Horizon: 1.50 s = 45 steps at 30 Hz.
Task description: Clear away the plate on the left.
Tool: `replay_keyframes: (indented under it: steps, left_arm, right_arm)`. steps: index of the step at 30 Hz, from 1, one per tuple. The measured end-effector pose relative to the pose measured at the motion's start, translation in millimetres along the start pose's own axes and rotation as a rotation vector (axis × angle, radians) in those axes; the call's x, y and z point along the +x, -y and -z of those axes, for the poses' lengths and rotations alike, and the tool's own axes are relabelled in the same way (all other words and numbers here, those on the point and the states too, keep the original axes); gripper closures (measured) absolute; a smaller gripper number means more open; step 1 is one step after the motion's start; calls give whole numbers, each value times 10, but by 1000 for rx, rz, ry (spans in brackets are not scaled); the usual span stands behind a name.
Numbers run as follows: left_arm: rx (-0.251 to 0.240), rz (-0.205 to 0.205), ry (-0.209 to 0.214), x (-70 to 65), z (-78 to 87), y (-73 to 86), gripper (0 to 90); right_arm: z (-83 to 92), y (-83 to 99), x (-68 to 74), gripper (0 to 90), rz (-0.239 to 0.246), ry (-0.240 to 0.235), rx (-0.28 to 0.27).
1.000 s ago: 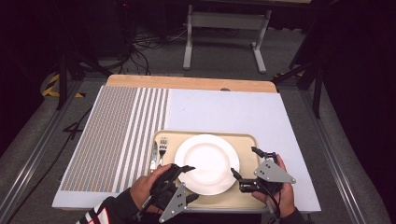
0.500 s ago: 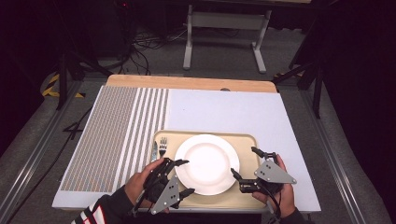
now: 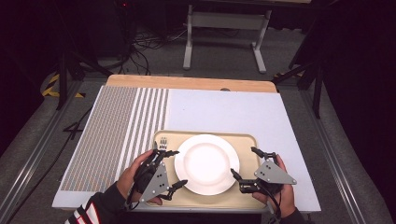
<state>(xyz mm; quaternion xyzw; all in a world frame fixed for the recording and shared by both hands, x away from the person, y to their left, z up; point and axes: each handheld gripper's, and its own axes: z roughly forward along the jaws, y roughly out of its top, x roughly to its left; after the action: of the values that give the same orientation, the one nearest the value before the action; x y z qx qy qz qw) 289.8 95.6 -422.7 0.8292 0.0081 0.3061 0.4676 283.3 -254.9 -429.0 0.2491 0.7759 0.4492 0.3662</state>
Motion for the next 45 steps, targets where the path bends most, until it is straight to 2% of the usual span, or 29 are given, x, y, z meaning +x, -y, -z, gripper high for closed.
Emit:
replay_keyframes:
  steps: [13,28,33,40,45]
  left_arm:
    - [3,45,-35,144,100,76,150]
    - [16,102,-89,309,284,237,144]
    - [25,108,-103,334,327,278,125]
    - [14,137,-113,354,427,359,118]
    - [26,153,-128,370,484,427,111]
  right_arm:
    - [6,-4,2,78,3,-3,-3]
    - [18,-11,4,78,8,-10,-13]
    - [21,-10,1,78,7,-9,-16]
    - [25,-13,2,78,10,-8,-18]
    - [30,-17,1,78,9,-9,-22]
